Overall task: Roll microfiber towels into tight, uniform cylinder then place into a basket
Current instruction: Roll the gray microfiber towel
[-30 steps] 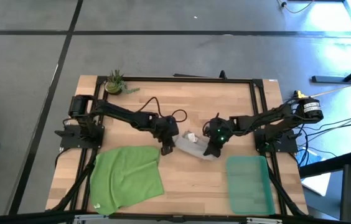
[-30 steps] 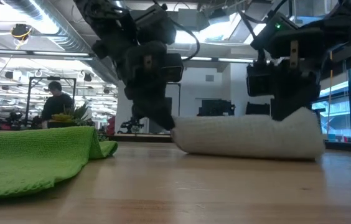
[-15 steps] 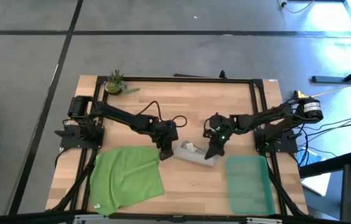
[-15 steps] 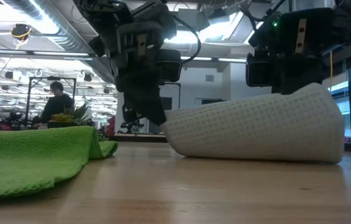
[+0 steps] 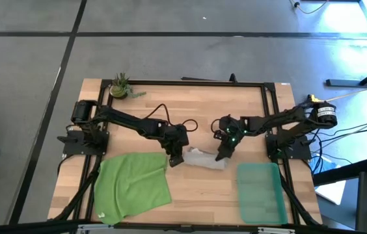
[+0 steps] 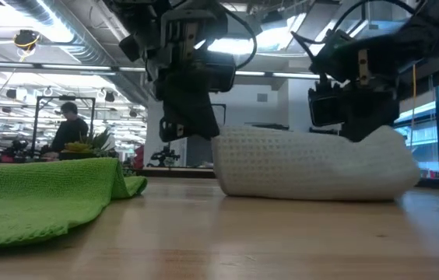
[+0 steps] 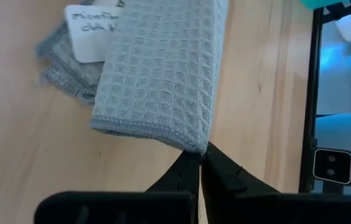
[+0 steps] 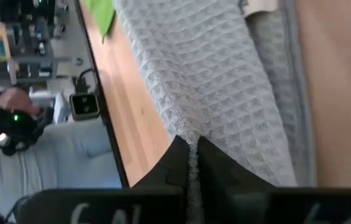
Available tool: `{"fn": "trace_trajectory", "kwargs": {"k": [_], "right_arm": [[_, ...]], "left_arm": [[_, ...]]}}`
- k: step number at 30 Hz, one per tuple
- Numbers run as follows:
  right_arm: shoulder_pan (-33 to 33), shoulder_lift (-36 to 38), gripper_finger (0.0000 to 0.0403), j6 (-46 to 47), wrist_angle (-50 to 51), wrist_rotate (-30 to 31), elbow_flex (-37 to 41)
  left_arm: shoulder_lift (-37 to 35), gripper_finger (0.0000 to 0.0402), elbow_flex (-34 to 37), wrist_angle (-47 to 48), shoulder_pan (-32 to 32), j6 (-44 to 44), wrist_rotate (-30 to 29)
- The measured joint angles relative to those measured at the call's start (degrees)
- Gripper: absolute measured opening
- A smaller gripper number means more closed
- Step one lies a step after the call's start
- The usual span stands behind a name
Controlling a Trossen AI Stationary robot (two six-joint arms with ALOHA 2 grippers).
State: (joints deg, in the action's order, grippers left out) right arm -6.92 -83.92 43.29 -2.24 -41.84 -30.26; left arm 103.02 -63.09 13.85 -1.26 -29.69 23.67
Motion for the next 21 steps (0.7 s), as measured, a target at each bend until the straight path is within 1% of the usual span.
{"fn": "trace_trajectory", "kwargs": {"k": [4,11,21], "right_arm": [[-1.58,-0.02,0.0017,1.26,1.75,2.28,-0.02],[-2.95,-0.28,0.0017,1.62,2.99,4.28,-0.09],[-3.82,-5.78,0.0017,1.74,2.6,5.19,-0.2]], "left_arm": [[0.0,0.0,-0.07,0.24,0.02,0.0,-0.6],[0.0,0.0,-0.09,0.15,0.02,-0.22,-0.66],[0.07,0.0,-0.15,-0.46,0.06,-0.2,-2.49]]}}
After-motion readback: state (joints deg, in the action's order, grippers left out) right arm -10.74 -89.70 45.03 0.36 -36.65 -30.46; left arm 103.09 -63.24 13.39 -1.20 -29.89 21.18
